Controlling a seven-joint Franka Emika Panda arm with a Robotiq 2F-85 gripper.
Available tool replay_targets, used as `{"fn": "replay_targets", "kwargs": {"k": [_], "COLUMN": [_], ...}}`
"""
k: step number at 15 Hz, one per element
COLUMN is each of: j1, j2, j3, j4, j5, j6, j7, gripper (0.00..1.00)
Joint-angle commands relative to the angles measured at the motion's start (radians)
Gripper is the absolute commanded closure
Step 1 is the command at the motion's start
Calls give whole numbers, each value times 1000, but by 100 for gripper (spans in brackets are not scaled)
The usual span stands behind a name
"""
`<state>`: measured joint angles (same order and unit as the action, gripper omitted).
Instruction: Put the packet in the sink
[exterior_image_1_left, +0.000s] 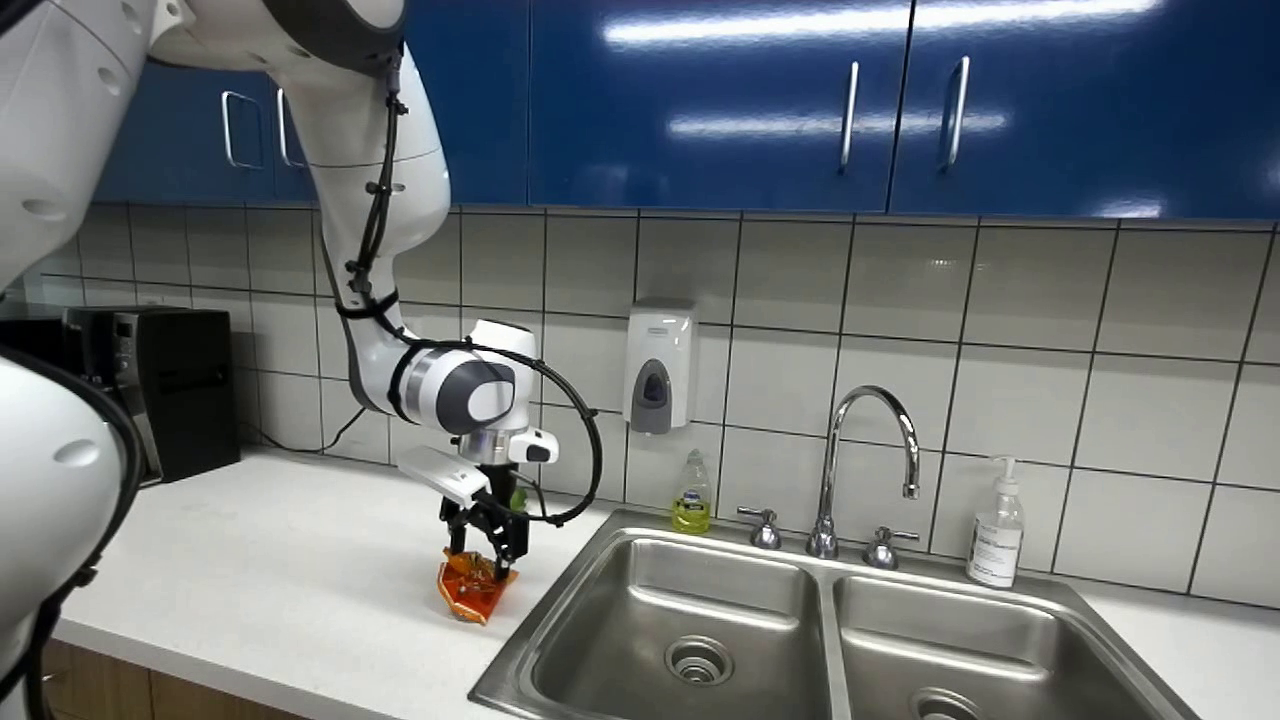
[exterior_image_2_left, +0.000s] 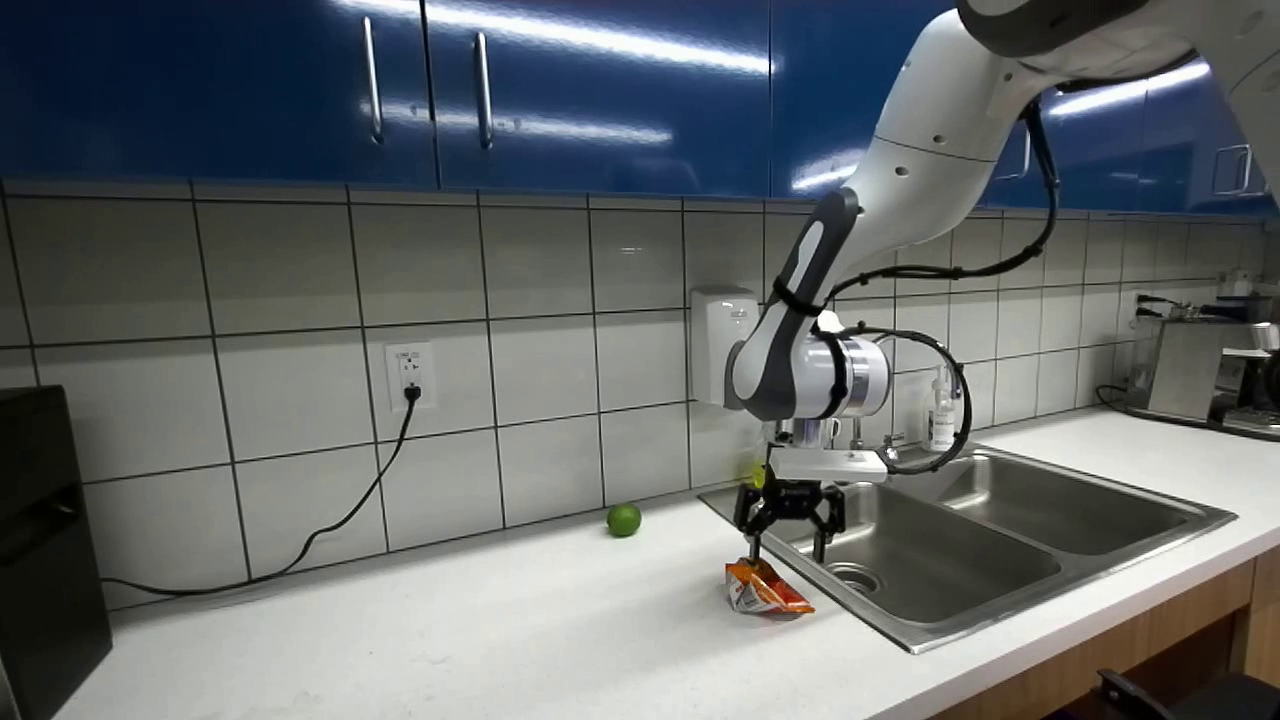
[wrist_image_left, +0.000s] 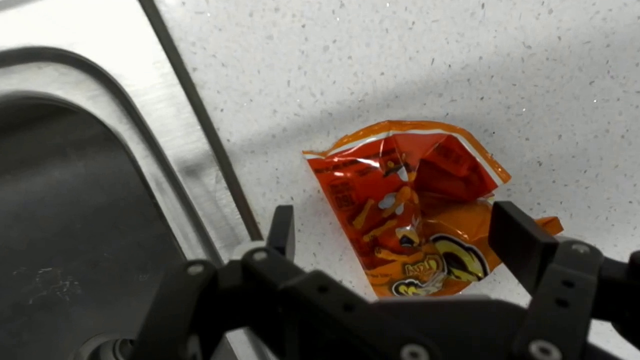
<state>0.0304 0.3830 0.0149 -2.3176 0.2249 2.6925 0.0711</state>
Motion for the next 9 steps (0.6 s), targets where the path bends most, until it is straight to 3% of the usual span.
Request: {"fn": "replay_targets", "kwargs": {"k": [1,9], "j1": [5,15], "j2": [34,72], "j3": [4,1], "j4": [32,62], "j5": [-22,-27], "j6": [14,14], "j7": [35,43], "gripper": [0,0]}}
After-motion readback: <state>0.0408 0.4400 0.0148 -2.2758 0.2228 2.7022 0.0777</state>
